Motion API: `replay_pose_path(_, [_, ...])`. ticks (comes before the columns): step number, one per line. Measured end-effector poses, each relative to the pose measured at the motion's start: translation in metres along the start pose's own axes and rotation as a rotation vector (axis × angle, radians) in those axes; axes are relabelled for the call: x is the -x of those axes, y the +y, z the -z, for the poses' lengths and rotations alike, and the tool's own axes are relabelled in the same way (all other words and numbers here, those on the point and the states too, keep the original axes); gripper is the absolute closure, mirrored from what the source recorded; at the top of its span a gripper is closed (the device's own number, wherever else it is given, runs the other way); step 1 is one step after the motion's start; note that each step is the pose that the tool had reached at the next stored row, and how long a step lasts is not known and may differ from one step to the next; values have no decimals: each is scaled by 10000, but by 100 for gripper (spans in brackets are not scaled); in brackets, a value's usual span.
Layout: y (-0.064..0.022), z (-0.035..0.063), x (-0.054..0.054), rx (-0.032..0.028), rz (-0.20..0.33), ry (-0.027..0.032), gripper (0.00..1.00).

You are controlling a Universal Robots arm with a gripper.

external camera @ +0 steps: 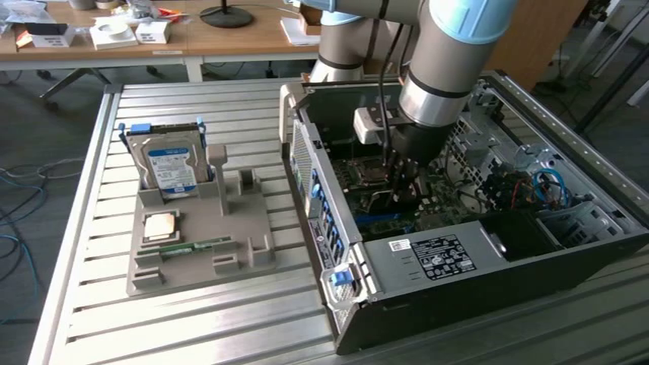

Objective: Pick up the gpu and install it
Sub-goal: 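Insert the gpu into the slot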

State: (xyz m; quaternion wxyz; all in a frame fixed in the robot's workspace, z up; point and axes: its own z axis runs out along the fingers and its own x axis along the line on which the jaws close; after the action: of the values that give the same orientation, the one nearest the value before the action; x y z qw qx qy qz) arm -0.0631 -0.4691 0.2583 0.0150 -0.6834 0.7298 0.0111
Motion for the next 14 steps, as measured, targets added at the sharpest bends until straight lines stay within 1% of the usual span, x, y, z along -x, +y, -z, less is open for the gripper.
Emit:
replay_pose_path(2, [-31, -1, 2, -4, 5, -2, 74])
replay_pose_path(14, [-20, -2, 2, -4, 2, -3, 74])
